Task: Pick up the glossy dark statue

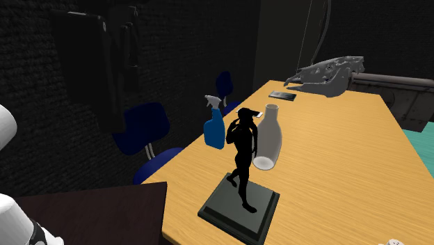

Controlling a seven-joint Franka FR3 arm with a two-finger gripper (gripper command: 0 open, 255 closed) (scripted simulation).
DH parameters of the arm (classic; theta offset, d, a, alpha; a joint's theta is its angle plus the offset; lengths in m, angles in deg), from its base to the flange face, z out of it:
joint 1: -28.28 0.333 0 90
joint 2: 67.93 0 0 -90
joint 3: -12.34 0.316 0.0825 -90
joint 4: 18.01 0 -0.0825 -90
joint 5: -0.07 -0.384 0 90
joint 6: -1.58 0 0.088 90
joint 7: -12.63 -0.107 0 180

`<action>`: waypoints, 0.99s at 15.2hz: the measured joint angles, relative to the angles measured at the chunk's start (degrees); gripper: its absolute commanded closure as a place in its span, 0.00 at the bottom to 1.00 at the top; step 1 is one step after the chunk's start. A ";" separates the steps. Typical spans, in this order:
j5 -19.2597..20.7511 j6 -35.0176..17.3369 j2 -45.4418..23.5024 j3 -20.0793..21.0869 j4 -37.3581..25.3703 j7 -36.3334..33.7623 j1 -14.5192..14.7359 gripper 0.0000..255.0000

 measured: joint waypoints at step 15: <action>4.31 -23.56 -20.67 10.40 -4.43 2.33 6.76 0.00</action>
